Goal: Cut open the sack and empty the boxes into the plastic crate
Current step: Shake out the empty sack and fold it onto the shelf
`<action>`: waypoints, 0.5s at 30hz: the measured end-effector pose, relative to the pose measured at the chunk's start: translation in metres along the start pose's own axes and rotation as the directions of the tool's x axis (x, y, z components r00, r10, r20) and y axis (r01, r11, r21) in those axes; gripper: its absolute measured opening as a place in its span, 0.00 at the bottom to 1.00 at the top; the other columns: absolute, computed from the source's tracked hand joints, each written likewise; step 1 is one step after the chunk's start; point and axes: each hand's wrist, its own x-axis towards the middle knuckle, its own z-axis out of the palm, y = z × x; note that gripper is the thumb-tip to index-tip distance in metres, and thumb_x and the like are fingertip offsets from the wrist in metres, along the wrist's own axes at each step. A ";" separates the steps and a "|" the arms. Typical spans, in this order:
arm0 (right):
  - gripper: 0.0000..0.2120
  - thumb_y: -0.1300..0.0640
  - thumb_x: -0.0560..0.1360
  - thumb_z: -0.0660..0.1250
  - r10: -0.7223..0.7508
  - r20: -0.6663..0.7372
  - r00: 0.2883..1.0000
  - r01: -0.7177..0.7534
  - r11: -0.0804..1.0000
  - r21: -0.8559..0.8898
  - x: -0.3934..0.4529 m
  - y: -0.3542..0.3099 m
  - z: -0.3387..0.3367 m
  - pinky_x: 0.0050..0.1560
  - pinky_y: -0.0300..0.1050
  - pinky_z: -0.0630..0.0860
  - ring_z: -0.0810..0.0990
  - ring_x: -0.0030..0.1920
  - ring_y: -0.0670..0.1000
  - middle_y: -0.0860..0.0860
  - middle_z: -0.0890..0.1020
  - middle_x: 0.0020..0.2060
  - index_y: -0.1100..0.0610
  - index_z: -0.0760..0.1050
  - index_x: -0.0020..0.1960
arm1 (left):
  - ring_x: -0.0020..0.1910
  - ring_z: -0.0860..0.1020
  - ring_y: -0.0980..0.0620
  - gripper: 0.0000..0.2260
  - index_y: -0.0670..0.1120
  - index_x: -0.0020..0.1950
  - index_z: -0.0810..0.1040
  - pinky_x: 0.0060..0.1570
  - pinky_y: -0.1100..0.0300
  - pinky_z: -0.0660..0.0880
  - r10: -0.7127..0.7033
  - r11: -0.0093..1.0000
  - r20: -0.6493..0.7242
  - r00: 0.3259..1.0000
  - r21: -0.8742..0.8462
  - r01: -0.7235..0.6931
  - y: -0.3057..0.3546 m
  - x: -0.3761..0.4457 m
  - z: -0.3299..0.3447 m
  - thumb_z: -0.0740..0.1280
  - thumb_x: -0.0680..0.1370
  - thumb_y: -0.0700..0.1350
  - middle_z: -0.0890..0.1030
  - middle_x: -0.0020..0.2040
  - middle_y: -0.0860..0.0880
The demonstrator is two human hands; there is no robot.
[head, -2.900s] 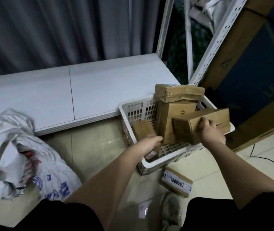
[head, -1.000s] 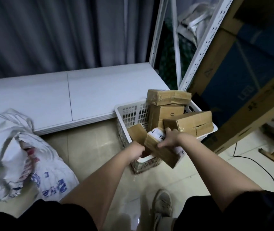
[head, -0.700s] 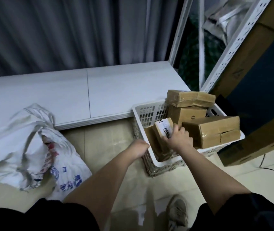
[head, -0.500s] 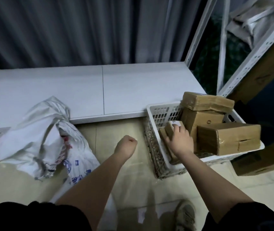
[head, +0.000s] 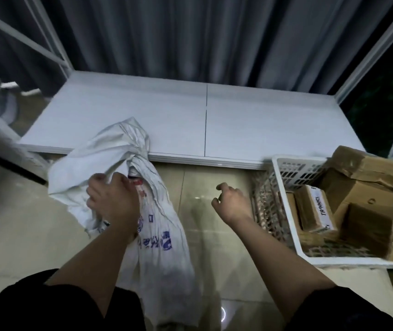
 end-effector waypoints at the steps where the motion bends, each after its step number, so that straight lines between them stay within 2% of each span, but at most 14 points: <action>1: 0.19 0.52 0.75 0.60 -0.012 0.008 1.000 0.012 1.000 -0.003 0.001 -0.006 0.002 0.57 0.48 0.71 0.71 0.62 0.55 0.51 0.80 0.57 0.53 0.68 0.65 | 0.61 0.69 0.35 0.07 0.45 0.45 0.81 0.56 0.45 0.65 0.024 1.000 -0.034 0.999 0.010 -0.024 -0.005 0.006 -0.003 0.64 0.73 0.44 0.71 0.62 0.39; 3: 0.18 0.52 0.75 0.59 -0.027 0.020 0.999 0.027 1.000 0.002 0.001 -0.013 0.005 0.56 0.47 0.70 0.71 0.62 0.55 0.51 0.80 0.56 0.53 0.69 0.65 | 0.68 0.64 0.34 0.07 0.46 0.44 0.82 0.60 0.43 0.62 0.059 0.997 -0.020 0.998 0.052 -0.058 -0.017 0.019 -0.004 0.65 0.73 0.44 0.66 0.70 0.39; 5: 0.18 0.52 0.75 0.59 -0.030 0.026 0.999 0.029 0.999 0.021 0.002 -0.016 0.004 0.54 0.46 0.71 0.71 0.62 0.54 0.50 0.81 0.56 0.52 0.69 0.65 | 0.75 0.51 0.35 0.08 0.49 0.51 0.82 0.69 0.41 0.55 0.024 0.985 0.206 0.978 0.160 -0.058 -0.033 0.038 0.000 0.66 0.75 0.46 0.52 0.78 0.41; 7: 0.19 0.52 0.75 0.59 -0.022 0.039 0.999 0.021 0.999 0.032 0.002 -0.018 0.001 0.53 0.46 0.71 0.71 0.62 0.54 0.50 0.81 0.55 0.52 0.68 0.65 | 0.77 0.47 0.39 0.15 0.53 0.63 0.76 0.72 0.42 0.52 -0.011 0.944 0.478 0.878 0.294 -0.148 -0.044 0.052 -0.001 0.64 0.77 0.50 0.43 0.79 0.46; 9: 0.19 0.53 0.75 0.59 -0.016 0.049 0.999 0.014 0.999 0.039 0.001 -0.017 -0.001 0.53 0.46 0.72 0.71 0.62 0.54 0.50 0.82 0.54 0.52 0.68 0.65 | 0.75 0.54 0.39 0.20 0.54 0.69 0.71 0.70 0.45 0.59 -0.032 0.911 0.583 0.812 0.350 -0.216 -0.050 0.057 -0.001 0.65 0.76 0.53 0.38 0.79 0.47; 11: 0.19 0.53 0.75 0.59 -0.010 0.066 0.998 0.006 0.999 0.050 -0.001 -0.017 -0.004 0.54 0.47 0.72 0.71 0.62 0.53 0.49 0.82 0.53 0.51 0.68 0.65 | 0.69 0.64 0.37 0.20 0.54 0.67 0.72 0.67 0.49 0.64 -0.061 0.920 0.598 0.800 0.345 -0.187 -0.049 0.061 -0.005 0.65 0.76 0.54 0.33 0.77 0.46; 13: 0.19 0.53 0.75 0.59 -0.013 0.081 0.997 0.009 0.999 0.052 -0.003 -0.015 -0.005 0.54 0.47 0.73 0.72 0.61 0.53 0.49 0.82 0.53 0.51 0.68 0.65 | 0.69 0.65 0.36 0.20 0.53 0.67 0.72 0.68 0.50 0.63 -0.066 0.907 0.645 0.761 0.356 -0.224 -0.049 0.068 -0.009 0.64 0.76 0.55 0.38 0.78 0.43; 15: 0.19 0.53 0.75 0.59 -0.009 0.100 0.995 0.004 0.999 0.050 -0.006 -0.011 -0.005 0.55 0.48 0.74 0.72 0.61 0.54 0.50 0.82 0.53 0.52 0.68 0.65 | 0.70 0.65 0.38 0.23 0.48 0.69 0.69 0.68 0.50 0.62 -0.050 0.883 0.704 0.708 0.362 -0.298 -0.051 0.072 -0.006 0.59 0.76 0.55 0.58 0.76 0.41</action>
